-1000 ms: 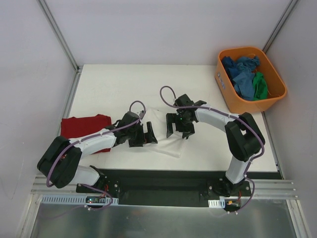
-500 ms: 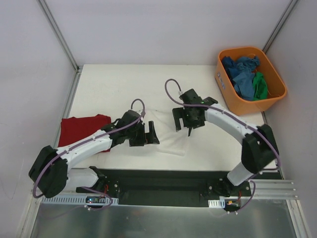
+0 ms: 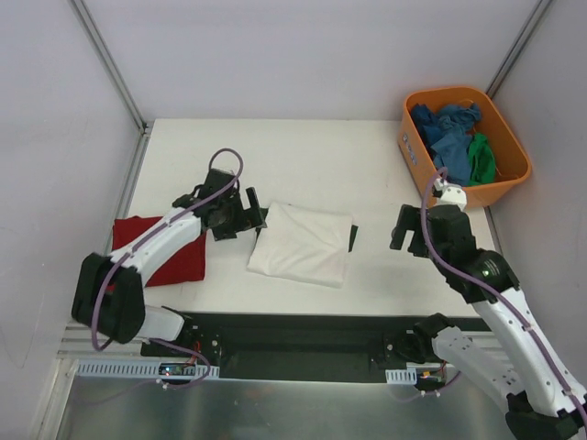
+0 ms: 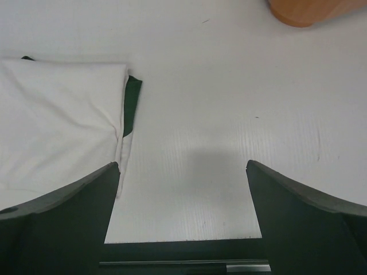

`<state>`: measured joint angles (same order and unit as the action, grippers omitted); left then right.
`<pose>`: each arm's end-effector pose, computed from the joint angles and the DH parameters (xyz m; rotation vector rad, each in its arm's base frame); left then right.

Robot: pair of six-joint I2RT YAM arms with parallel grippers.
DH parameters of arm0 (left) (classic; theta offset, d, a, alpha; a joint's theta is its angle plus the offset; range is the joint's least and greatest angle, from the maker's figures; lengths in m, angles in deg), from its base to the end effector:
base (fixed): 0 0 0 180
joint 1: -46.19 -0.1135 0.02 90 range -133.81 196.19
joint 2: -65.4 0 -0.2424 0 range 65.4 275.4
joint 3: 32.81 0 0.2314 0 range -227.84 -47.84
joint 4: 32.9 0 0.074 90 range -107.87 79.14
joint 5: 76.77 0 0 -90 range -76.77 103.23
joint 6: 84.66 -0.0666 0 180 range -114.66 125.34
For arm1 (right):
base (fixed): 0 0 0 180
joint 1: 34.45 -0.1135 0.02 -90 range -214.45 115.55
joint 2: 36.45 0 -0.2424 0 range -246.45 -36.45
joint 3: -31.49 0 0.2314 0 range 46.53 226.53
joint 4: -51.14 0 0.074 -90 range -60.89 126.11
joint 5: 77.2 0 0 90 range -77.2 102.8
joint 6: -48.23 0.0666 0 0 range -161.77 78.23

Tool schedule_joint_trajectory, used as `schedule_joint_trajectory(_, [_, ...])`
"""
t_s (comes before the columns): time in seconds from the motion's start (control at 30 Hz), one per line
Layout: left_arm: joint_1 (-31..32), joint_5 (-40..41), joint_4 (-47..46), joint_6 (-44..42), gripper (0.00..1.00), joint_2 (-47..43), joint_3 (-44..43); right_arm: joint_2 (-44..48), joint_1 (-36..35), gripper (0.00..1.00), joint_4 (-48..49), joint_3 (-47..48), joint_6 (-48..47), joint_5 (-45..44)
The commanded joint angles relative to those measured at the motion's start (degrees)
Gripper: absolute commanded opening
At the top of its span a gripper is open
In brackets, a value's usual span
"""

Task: Fold and stack the t-shirts
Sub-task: Neatly place the folded tshirt to the corner

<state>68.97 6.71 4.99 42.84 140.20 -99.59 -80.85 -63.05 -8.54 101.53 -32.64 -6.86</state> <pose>0.2581 -0.1166 0.2145 -0.2588 2.4464 -0.6212 0.1589 0.0611 0.3067 -0.1659 2.1196 0.0165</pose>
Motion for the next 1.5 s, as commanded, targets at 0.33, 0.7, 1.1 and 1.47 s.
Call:
schedule_joint_trajectory(0.33, [0.33, -9.9, 1.84, -7.79, 0.75, 28.1, -12.24, 6.08, 1.44, 0.97, -2.73, -3.85, -4.03, -4.6])
schedule_joint_trajectory(0.7, [7.71, -3.15, 3.6, -5.86, 0.0, 34.97, -15.4, 10.92, 2.06, 0.97, 1.75, -6.4, -5.08, -2.58])
schedule_joint_trajectory(1.1, [9.29, 23.8, 18.97, -11.65, 0.0, 13.19, -9.52, 10.74, 2.06, 0.97, 1.93, -6.75, -5.08, 2.23])
schedule_joint_trajectory(1.47, [8.59, 51.76, 41.91, -9.64, 0.0, 2.19, -11.62, 8.63, 2.14, 0.97, 3.95, -7.02, -6.14, 8.85])
